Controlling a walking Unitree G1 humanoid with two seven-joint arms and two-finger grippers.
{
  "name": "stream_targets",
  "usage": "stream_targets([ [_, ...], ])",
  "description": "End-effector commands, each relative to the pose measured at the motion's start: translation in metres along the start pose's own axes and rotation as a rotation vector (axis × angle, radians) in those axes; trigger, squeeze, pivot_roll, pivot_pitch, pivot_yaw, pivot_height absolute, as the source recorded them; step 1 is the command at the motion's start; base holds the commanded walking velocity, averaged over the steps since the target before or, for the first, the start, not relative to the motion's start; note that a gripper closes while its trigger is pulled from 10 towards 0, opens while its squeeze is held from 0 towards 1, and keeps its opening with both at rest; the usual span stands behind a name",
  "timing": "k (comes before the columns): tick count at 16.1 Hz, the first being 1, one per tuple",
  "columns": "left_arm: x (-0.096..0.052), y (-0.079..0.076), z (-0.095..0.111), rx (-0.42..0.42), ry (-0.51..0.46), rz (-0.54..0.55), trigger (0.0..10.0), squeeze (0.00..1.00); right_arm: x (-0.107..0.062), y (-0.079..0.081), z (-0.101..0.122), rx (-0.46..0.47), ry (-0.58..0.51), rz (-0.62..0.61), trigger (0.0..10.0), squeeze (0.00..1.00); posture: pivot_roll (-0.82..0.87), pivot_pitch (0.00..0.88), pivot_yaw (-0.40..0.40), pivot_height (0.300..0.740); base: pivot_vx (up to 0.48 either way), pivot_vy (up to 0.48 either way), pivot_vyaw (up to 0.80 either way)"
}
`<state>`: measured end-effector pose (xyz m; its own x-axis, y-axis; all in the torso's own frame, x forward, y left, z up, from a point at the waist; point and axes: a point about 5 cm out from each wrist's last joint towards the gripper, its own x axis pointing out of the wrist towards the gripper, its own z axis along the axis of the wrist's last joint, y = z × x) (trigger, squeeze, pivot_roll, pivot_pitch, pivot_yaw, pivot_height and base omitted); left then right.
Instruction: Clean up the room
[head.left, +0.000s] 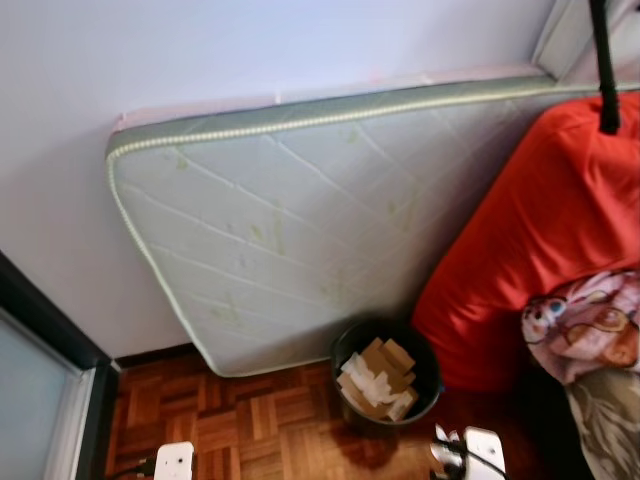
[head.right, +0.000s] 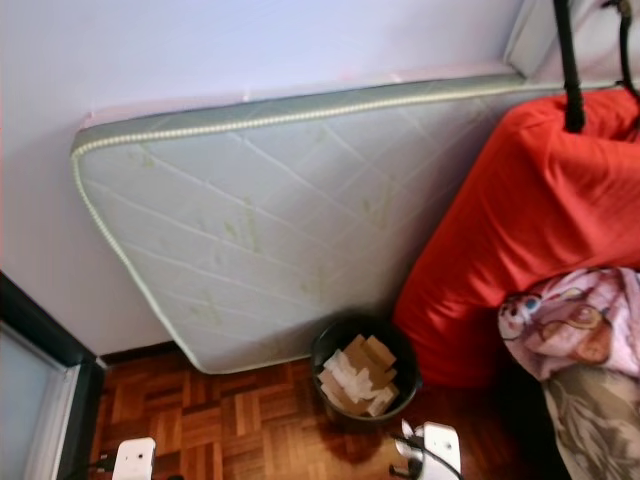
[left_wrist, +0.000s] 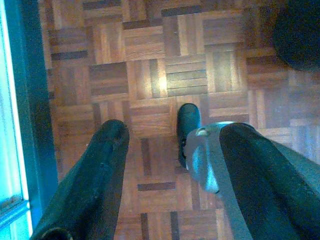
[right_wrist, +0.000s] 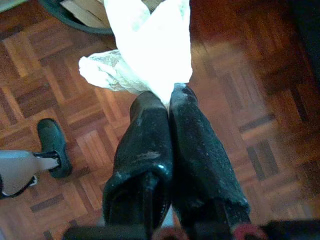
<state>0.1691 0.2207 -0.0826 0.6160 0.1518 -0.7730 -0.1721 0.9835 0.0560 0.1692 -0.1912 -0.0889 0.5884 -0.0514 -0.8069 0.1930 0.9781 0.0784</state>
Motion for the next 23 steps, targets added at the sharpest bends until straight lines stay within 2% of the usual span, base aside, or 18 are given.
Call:
stream_targets([
  [1, -0.001, 0.0, -0.004, 0.013, 0.018, -0.006, 10.0, 0.0, -0.001, -0.002, -0.004, 0.018, 0.015, -0.004, 10.0, 0.0, 0.02, 0.039, -0.015, 0.74, 0.24, 0.0, 0.0],
  [6, 0.001, 0.002, 0.004, 0.031, -0.001, -0.007, 10.0, 0.0, 0.001, 0.005, 0.0, 0.022, -0.004, 0.02, 10.0, 0.0, 0.04, 0.006, 0.005, 0.74, 0.266, 0.0, 0.0],
  [7, 0.003, -0.007, 0.016, 0.042, -0.053, -0.023, 10.0, 0.0, 0.001, 0.007, 0.001, 0.028, -0.009, 0.021, 10.0, 0.0, 0.04, 0.002, 0.009, 0.74, 0.289, 0.0, 0.0],
  [8, 0.004, -0.009, 0.02, 0.052, -0.071, -0.031, 10.0, 0.0, 0.001, 0.009, 0.003, 0.031, -0.015, 0.022, 10.0, 0.0, 0.04, 0.0, 0.021, 0.74, 0.292, 0.0, 0.0],
  [10, 0.004, -0.005, 0.017, 0.055, -0.058, -0.027, 10.0, 0.0, 0.002, 0.01, 0.004, 0.034, -0.023, 0.031, 10.0, 0.0, 0.04, 0.0, 0.018, 0.74, 0.294, 0.0, 0.0],
  [14, 0.002, -0.008, 0.011, 0.06, -0.043, -0.033, 10.0, 0.0, 0.001, 0.005, 0.002, 0.042, -0.02, 0.005, 10.0, 0.0, 0.03, 0.0, 0.014, 0.74, 0.294, 0.0, 0.0],
  [17, 0.003, -0.009, 0.013, 0.061, -0.055, -0.037, 10.0, 0.0, 0.001, 0.005, 0.004, 0.013, -0.036, 0.041, 10.0, 0.0, 0.04, 0.0, 0.001, 0.74, 0.295, 0.0, -0.64],
  [21, 0.002, -0.011, 0.012, 0.052, -0.07, -0.04, 10.0, 0.0, 0.001, 0.005, 0.007, -0.005, -0.045, 0.064, 10.0, 0.0, 0.06, 0.0, -0.012, 0.74, 0.284, 0.0, 0.0],
  [23, 0.001, -0.014, 0.01, 0.028, -0.088, -0.039, 10.0, 0.0, 0.001, 0.004, 0.012, -0.072, -0.05, 0.107, 10.0, 0.0, 0.07, 0.0, -0.039, 0.74, 0.12, 0.0, 0.0],
])
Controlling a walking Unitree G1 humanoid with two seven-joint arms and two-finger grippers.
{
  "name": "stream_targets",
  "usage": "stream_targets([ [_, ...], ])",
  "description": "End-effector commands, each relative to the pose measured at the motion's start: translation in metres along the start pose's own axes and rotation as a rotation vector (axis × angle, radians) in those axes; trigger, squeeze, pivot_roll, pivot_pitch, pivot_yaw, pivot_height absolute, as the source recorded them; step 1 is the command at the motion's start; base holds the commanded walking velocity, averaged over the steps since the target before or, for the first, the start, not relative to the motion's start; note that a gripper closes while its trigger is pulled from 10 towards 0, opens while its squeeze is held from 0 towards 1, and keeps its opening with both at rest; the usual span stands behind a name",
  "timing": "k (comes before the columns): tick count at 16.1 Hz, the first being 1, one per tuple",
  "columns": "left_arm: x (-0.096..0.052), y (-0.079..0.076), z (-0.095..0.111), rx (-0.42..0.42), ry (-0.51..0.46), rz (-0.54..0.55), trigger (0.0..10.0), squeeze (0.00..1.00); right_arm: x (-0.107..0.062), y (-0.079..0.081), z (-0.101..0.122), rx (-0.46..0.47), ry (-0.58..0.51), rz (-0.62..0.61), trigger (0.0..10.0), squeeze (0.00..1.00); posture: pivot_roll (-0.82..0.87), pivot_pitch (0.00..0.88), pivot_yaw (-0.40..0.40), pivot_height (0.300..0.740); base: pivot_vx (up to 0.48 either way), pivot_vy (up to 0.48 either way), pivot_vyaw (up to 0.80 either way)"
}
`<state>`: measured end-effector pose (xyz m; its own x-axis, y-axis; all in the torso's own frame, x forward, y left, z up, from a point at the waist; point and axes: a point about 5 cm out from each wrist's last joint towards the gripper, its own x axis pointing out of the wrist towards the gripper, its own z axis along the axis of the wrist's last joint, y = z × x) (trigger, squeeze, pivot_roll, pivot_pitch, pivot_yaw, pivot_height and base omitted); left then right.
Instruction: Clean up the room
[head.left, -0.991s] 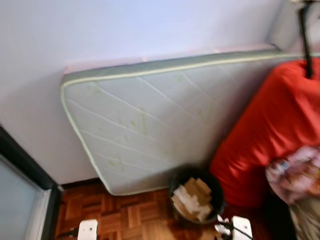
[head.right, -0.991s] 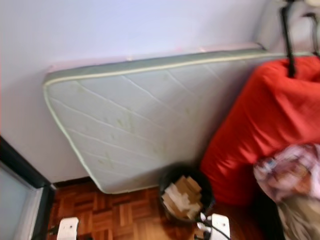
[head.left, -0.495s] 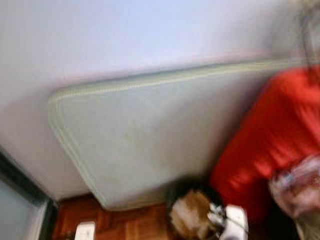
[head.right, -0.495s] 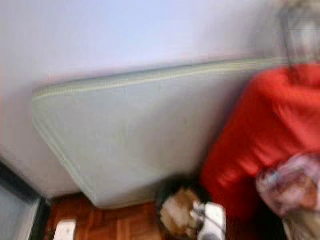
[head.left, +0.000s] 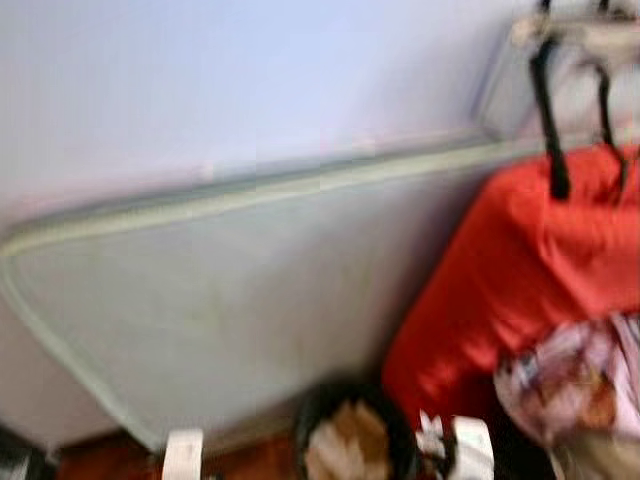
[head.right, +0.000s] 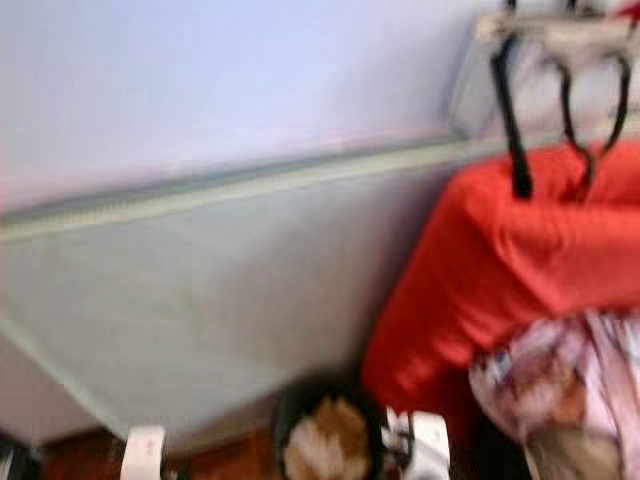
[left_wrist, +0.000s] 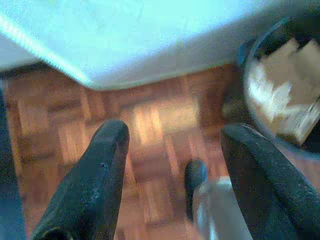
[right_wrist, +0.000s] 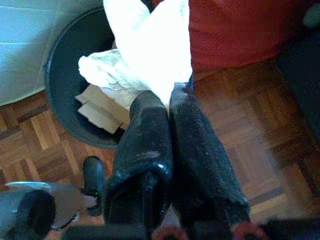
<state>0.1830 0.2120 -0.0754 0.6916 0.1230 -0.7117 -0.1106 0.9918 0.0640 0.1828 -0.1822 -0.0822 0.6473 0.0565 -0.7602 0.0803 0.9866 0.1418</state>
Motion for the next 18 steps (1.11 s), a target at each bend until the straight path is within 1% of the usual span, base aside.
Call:
stream_targets([
  [1, -0.002, -0.005, -0.005, -0.037, -0.002, -0.002, 10.0, 0.0, -0.002, -0.009, 0.001, -0.039, 0.006, -0.007, 10.0, 0.0, 0.07, 0.0, -0.049, 0.74, 0.0, 0.0, 0.0],
  [4, -0.001, -0.012, -0.001, -0.091, -0.037, 0.002, 10.0, 0.0, -0.002, -0.014, 0.009, -0.092, -0.008, 0.015, 10.0, 0.0, 0.07, 0.0, -0.088, 0.74, 0.0, 0.0, 0.0],
  [6, 0.002, -0.014, 0.008, -0.104, -0.066, 0.003, 10.0, 0.0, -0.001, -0.015, 0.015, -0.089, -0.04, 0.033, 10.0, 0.0, 0.08, 0.0, -0.095, 0.74, 0.0, 0.0, 0.0],
  [7, 0.004, -0.013, 0.018, -0.111, -0.098, 0.007, 10.0, 0.0, -0.001, -0.013, 0.019, -0.087, -0.062, 0.054, 10.0, 0.0, 0.08, 0.0, -0.092, 0.74, 0.0, 0.0, 0.0],
  [9, 0.007, -0.009, 0.039, -0.123, -0.189, 0.016, 10.0, 0.0, 0.0, -0.006, 0.026, -0.13, -0.093, 0.133, 10.0, 0.0, 0.09, 0.029, -0.071, 0.74, 0.0, 0.0, 0.0],
  [10, 0.008, -0.004, 0.054, -0.114, -0.254, 0.015, 10.0, 0.0, 0.002, 0.0, 0.033, -0.148, -0.122, 0.167, 10.0, 0.0, 0.1, 0.069, -0.045, 0.74, 0.0, 0.0, 0.0],
  [12, 0.008, 0.006, 0.078, -0.123, -0.369, 0.026, 10.0, 0.0, 0.002, 0.004, 0.04, -0.086, -0.197, 0.167, 10.0, 0.0, 0.09, 0.111, -0.02, 0.74, 0.0, 0.0, 0.0],
  [13, 0.007, 0.01, 0.085, -0.123, -0.407, 0.031, 10.0, 0.0, 0.002, 0.006, 0.042, -0.06, -0.22, 0.172, 10.0, 0.0, 0.08, 0.124, -0.013, 0.74, 0.0, 0.0, 0.0],
  [14, 0.006, 0.011, 0.098, -0.091, -0.473, 0.022, 10.0, 0.0, 0.002, 0.01, 0.046, -0.04, -0.265, 0.198, 10.0, 0.0, 0.08, 0.143, -0.001, 0.74, 0.0, 0.0, 0.0],
  [15, 0.004, 0.009, 0.104, -0.071, -0.508, 0.01, 10.0, 0.0, 0.001, 0.011, 0.048, -0.044, -0.285, 0.199, 10.0, 0.0, 0.08, 0.154, -0.001, 0.74, 0.0, 0.0, 0.0],
  [16, 0.003, 0.008, 0.108, -0.074, -0.532, 0.008, 10.0, 0.0, 0.004, 0.026, 0.064, -0.063, -0.353, 0.225, 10.0, 0.0, 0.07, 0.165, -0.001, 0.74, 0.0, 0.0, 0.0],
  [17, 0.002, 0.006, 0.117, -0.084, -0.586, 0.005, 10.0, 0.0, 0.004, 0.065, 0.112, -0.092, -0.534, 0.294, 10.0, 0.0, 0.09, 0.183, -0.016, 0.74, 0.0, 0.0, 0.0],
  [18, 0.001, 0.004, 0.121, -0.075, -0.609, -0.001, 10.0, 0.0, 0.002, 0.066, 0.119, -0.09, -0.567, 0.298, 10.0, 0.0, 0.09, 0.186, -0.018, 0.74, 0.0, 0.0, 0.0],
])
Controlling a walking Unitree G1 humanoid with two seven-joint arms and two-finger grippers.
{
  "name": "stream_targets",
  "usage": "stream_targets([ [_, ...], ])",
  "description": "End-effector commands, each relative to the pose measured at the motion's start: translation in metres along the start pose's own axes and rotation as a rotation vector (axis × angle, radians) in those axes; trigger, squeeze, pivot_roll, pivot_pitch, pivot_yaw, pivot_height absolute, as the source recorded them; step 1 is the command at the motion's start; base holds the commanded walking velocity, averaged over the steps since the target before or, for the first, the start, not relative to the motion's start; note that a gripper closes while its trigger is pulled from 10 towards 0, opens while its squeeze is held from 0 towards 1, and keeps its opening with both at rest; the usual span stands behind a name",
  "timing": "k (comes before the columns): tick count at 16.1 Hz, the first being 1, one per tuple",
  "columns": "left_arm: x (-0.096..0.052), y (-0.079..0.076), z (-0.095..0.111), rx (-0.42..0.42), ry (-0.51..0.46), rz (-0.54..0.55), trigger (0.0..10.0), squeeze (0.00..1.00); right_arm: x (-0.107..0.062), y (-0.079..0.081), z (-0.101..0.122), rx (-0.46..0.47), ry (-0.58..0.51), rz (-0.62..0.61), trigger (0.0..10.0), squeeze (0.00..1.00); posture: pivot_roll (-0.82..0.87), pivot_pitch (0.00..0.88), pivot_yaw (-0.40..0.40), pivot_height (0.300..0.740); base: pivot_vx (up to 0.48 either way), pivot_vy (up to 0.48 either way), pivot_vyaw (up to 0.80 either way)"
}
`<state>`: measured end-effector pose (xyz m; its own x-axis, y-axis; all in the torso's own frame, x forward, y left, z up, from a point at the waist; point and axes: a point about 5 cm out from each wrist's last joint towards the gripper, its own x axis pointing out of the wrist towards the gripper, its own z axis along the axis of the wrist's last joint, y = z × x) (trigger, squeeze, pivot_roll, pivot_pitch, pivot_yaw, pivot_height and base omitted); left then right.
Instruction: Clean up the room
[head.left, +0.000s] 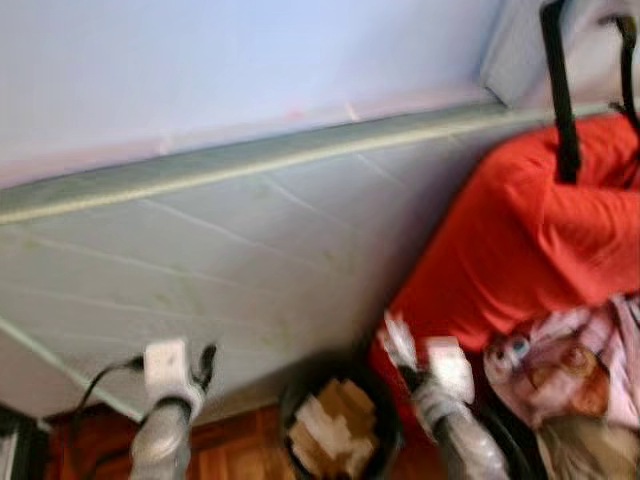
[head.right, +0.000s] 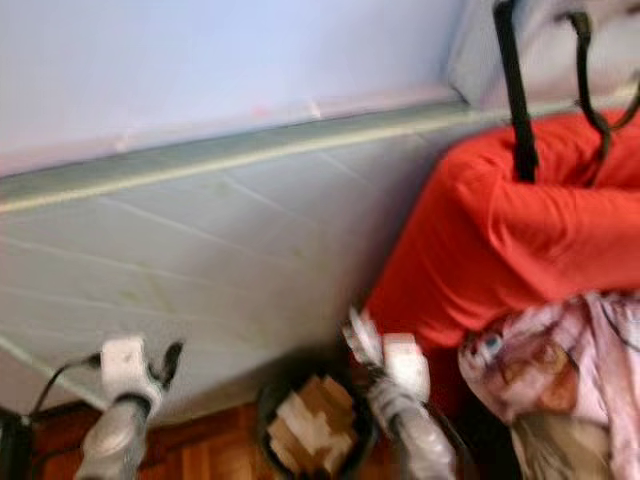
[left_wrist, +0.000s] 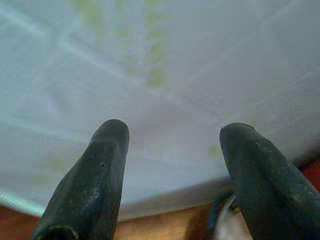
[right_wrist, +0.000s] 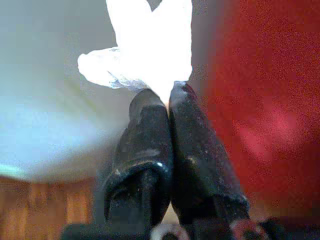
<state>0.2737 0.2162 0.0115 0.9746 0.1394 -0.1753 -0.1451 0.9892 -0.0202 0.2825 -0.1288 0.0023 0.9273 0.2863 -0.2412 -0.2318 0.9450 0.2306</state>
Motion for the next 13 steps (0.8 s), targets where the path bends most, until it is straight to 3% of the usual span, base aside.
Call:
stream_targets([
  [1, -0.002, 0.004, 0.001, 0.015, -0.017, 0.0, 10.0, 0.0, -0.002, -0.006, 0.005, -0.015, -0.041, -0.025, 10.0, 0.0, 0.09, 0.192, -0.022, 0.74, 0.0, 0.0, 0.0],
  [6, -0.006, -0.01, 0.011, 0.017, -0.11, -0.039, 10.0, 0.0, -0.005, 0.0, 0.013, -0.032, -0.132, 0.003, 10.0, 0.0, 0.03, 0.229, -0.006, 0.74, 0.0, 0.0, 0.0],
  [8, -0.008, -0.016, 0.013, 0.023, -0.134, -0.056, 10.0, 0.0, -0.013, -0.004, 0.011, -0.022, -0.158, -0.062, 10.0, 0.0, 0.03, 0.232, -0.003, 0.74, 0.0, 0.0, 0.0],
  [13, -0.016, -0.021, 0.02, 0.041, -0.167, -0.083, 10.0, 0.0, -0.023, -0.002, -0.002, -0.012, -0.126, -0.073, 10.0, 0.0, 0.03, 0.262, 0.011, 0.72, 0.0, 0.0, 0.0],
])
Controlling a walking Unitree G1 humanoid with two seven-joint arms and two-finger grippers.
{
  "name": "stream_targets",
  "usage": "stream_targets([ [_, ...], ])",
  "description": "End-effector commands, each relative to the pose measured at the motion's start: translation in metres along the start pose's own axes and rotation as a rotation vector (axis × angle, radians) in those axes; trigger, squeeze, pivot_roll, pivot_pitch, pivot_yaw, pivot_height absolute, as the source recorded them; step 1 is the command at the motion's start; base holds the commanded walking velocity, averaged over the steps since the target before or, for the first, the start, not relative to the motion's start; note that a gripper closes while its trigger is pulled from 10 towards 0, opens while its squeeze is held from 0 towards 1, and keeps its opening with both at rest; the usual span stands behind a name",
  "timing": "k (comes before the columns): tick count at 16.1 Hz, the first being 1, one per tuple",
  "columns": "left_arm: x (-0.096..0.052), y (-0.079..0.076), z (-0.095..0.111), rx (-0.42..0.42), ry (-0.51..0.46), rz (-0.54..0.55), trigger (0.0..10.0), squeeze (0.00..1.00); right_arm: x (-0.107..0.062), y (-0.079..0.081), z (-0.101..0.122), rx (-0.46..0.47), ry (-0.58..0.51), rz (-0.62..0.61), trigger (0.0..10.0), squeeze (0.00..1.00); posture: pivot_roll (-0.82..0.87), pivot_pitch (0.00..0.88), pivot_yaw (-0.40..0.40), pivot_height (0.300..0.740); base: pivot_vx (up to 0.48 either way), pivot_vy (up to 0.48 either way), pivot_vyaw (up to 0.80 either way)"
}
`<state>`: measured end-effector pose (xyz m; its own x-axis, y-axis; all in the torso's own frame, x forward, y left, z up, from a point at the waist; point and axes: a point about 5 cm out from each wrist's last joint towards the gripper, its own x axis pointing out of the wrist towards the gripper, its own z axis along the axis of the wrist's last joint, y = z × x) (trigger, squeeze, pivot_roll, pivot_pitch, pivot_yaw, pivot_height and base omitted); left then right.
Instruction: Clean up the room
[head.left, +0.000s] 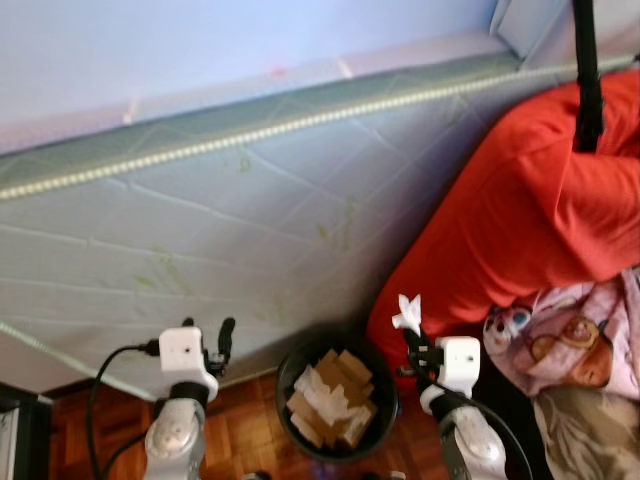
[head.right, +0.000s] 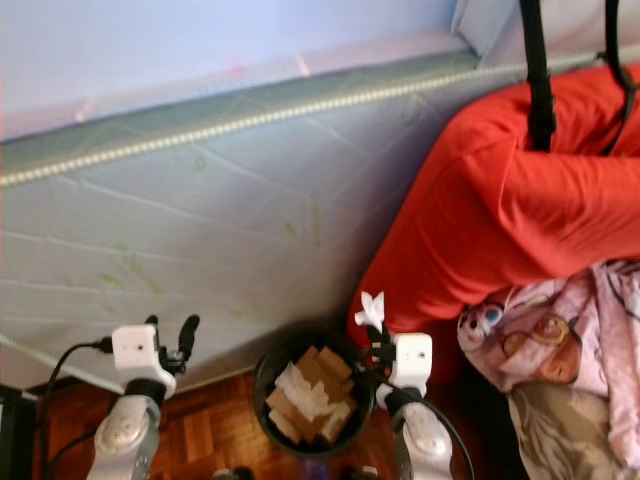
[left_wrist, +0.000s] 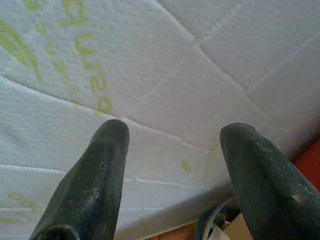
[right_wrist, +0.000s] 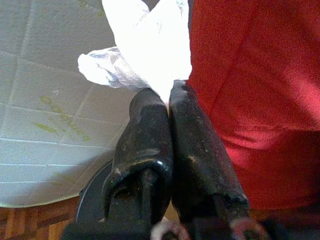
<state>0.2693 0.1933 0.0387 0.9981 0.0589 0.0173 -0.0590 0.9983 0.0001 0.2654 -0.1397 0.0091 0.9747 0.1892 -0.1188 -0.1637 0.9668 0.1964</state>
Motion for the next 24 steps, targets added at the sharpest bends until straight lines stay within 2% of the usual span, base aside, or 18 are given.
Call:
stream_targets([
  [1, -0.004, 0.0, -0.004, 0.012, 0.029, -0.005, 10.0, 0.0, -0.003, 0.0, -0.003, -0.002, 0.017, -0.013, 10.0, 0.0, 0.01, 0.262, 0.015, 0.71, 0.0, 0.0, 0.0],
  [2, 0.001, -0.005, -0.003, 0.011, 0.032, -0.023, 10.0, 0.0, -0.003, -0.002, 0.0, -0.003, 0.007, -0.018, 10.0, 0.0, 0.01, 0.265, 0.01, 0.691, 0.0, 0.0, 0.0],
  [6, 0.005, -0.008, 0.006, 0.006, 0.013, -0.023, 10.0, 0.0, -0.004, -0.002, 0.0, -0.016, 0.019, -0.003, 10.0, 0.0, 0.02, 0.284, -0.011, 0.691, 0.0, 0.0, 0.0],
  [8, 0.004, -0.006, 0.007, 0.002, 0.008, -0.006, 10.0, 0.0, -0.001, -0.001, -0.002, -0.033, 0.065, 0.017, 10.0, 0.0, 0.02, 0.291, -0.012, 0.686, 0.0, 0.0, 0.0],
  [10, 0.001, -0.005, 0.006, 0.004, 0.014, -0.003, 10.0, 0.0, 0.0, 0.001, -0.001, -0.043, 0.051, 0.03, 10.0, 0.0, 0.03, 0.287, -0.02, 0.666, 0.0, 0.0, 0.0],
  [17, 0.0, -0.005, 0.008, -0.003, 0.014, 0.011, 10.0, 0.0, 0.004, 0.004, -0.002, -0.043, 0.083, 0.045, 10.0, 0.0, 0.03, 0.29, -0.031, 0.666, 0.0, 0.0, 0.0],
  [19, 0.001, -0.008, 0.008, -0.006, 0.017, 0.009, 10.0, 0.0, 0.003, 0.004, -0.003, -0.054, 0.094, 0.05, 10.0, 0.0, 0.02, 0.299, -0.036, 0.647, 0.0, 0.0, 0.0],
  [24, -0.002, -0.008, 0.007, -0.009, 0.025, 0.017, 10.0, 0.0, 0.005, 0.005, -0.006, -0.052, 0.122, 0.057, 10.0, 0.0, 0.03, 0.307, -0.046, 0.647, 0.0, 0.0, 0.0],
])
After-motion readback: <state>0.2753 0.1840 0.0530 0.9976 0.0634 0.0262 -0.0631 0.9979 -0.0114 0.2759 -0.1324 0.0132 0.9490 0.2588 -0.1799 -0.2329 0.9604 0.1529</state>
